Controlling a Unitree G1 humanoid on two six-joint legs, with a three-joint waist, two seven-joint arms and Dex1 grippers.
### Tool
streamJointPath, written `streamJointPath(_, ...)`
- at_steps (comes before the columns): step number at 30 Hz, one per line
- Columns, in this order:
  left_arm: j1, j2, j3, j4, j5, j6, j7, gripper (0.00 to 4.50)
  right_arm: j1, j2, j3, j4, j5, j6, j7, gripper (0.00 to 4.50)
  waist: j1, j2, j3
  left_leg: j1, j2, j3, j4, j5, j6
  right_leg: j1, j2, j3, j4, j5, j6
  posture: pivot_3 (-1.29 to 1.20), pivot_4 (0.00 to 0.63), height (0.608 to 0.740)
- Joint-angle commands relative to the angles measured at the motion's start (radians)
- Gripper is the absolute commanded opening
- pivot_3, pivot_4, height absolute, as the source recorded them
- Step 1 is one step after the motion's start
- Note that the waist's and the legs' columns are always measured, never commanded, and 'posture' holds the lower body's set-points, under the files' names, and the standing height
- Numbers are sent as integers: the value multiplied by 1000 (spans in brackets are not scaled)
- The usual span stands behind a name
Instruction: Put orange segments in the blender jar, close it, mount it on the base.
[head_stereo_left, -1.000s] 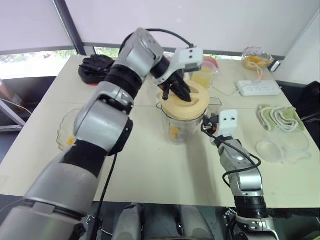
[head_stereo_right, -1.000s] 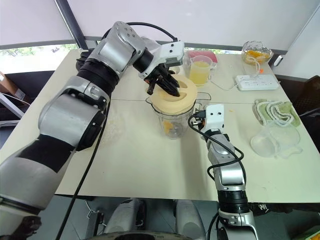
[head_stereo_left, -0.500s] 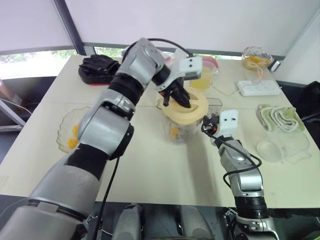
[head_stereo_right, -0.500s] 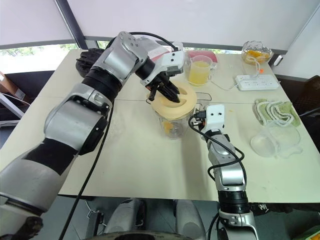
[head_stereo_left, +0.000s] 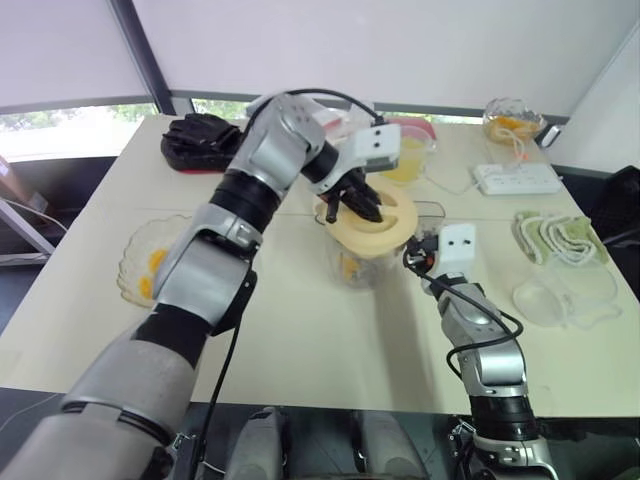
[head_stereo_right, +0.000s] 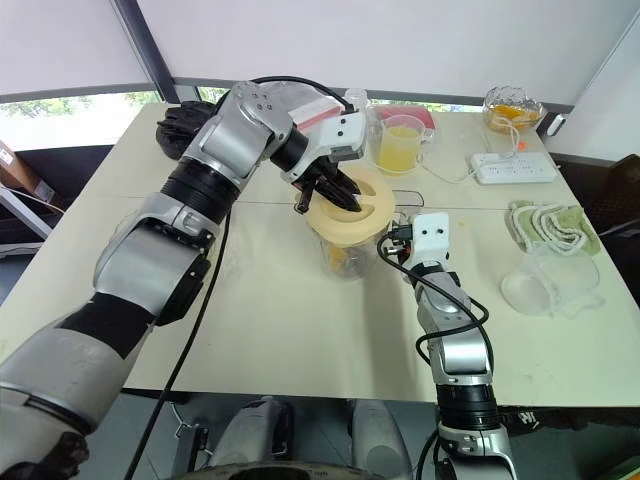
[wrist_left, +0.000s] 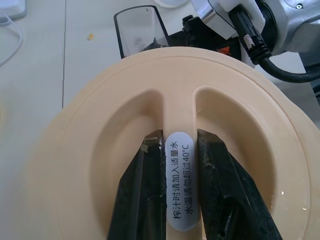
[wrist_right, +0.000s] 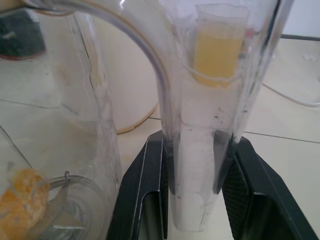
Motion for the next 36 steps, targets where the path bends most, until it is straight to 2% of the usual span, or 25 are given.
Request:
streamJointPath(1, 69, -28, -83, 52, 48, 86, 49, 270, -16, -6, -7, -55, -2, -22, 3, 850, 0, 0, 0, 3, 0, 0, 0, 0, 0, 4, 0, 0, -1, -2, -3, 0, 150, 740)
streamJointPath(13, 34, -51, -97, 105, 69, 272, 196, 270, -18, 3, 7, -49, -9, -25, 0, 850, 3, 0, -1, 4, 0, 0, 0, 0, 0, 6, -1, 0, -4, -2, -2, 0, 150, 740)
streamJointPath(19, 56, -40, -113, 84, 84, 284, 233, 270, -19, -3, 16, -40, -18, -35, 1, 850, 3, 1, -4, 4, 0, -1, 0, 0, 0, 8, -2, -1, -8, -2, -3, 0, 150, 740)
streamJointPath(26, 93, -12, -132, 3, 75, 264, 192, 270, -24, -2, 16, -32, -18, -39, -1, 850, -1, 2, -9, 4, 1, 0, 0, 0, 0, 10, -2, 0, -12, -2, -3, 0, 150, 740)
streamJointPath(28, 104, -6, -136, -17, 73, 249, 189, 1352, -27, -3, 16, -30, -17, -40, 1, 852, -2, 3, -9, 4, 1, 0, 0, 0, 0, 10, -2, 0, -12, -2, -3, 0, 150, 740)
streamJointPath(32, 119, 7, -145, -48, 63, 235, 190, 3167, -29, -7, 18, -25, -16, -42, 2, 852, -3, 3, -10, 5, 2, 0, -1, 0, 0, 10, -2, 0, -12, -2, -3, 0, 150, 740)
streamJointPath(34, 127, 18, -137, -70, 57, 198, 200, 4265, -31, -9, 19, -23, -17, -42, 4, 852, -1, 3, -11, 5, 2, 0, -1, 0, 0, 10, -2, 0, -12, -2, -4, 0, 150, 740)
streamJointPath(35, 130, 22, -131, -80, 51, 190, 203, 4469, -31, -9, 19, -23, -18, -42, 4, 852, -1, 5, -12, 5, 2, 0, -1, 0, 0, 10, -2, -1, -12, -2, -4, 0, 150, 740)
streamJointPath(36, 123, 25, -125, -85, 42, 204, 196, 4469, -31, -10, 19, -21, -18, -43, 5, 852, -3, 5, -12, 6, 3, 0, -1, 0, 0, 11, -2, 0, -12, -2, -4, 0, 150, 740)
